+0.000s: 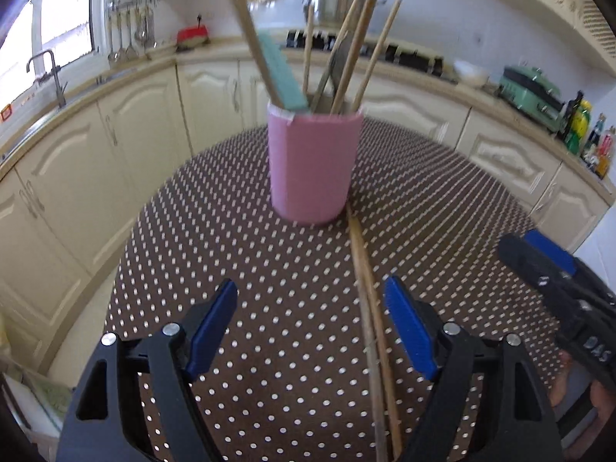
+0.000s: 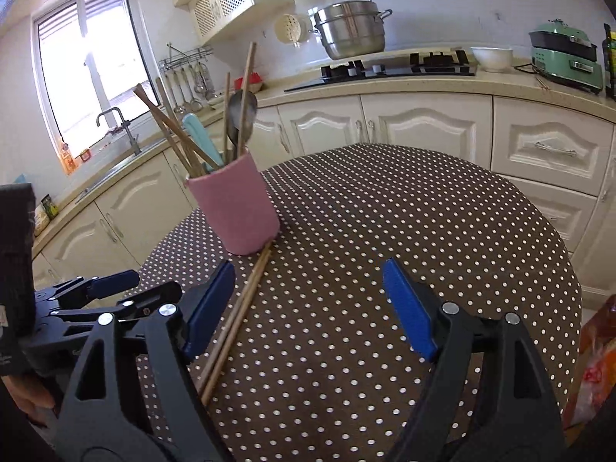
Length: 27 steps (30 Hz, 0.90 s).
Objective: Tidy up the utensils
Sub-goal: 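Move both open tools back down over the remaining loose chopsticks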
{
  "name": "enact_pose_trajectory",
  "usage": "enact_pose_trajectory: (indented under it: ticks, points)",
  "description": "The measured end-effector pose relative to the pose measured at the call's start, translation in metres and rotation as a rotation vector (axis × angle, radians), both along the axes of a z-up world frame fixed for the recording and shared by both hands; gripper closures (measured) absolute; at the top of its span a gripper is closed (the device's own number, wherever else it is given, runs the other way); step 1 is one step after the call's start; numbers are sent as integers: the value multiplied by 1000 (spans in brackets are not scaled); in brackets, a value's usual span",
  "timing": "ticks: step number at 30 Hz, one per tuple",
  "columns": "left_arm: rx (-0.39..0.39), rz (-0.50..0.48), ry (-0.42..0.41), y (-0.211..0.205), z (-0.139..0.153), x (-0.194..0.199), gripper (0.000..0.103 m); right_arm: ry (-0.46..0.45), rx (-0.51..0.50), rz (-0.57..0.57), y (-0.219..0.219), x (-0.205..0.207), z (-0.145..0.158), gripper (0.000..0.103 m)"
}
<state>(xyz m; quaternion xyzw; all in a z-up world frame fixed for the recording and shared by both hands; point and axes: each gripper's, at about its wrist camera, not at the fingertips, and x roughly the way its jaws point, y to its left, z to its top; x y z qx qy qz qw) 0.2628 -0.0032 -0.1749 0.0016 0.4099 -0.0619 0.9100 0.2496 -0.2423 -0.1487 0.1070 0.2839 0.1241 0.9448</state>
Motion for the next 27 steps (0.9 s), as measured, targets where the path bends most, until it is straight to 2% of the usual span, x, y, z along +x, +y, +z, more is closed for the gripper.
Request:
enact_pose_trajectory:
  ticks: [5,10,27]
  points:
    - [67,-22,81,-8,-27,11,26,28,2,-12,-6,1,-13,25]
    - [129,-31,110,-18,-41,18,26,51,23,-16,-11,4,-22,25]
    - [213,-56,92,-42,-37,27,25,83,79,-11,-16,12,-25,25]
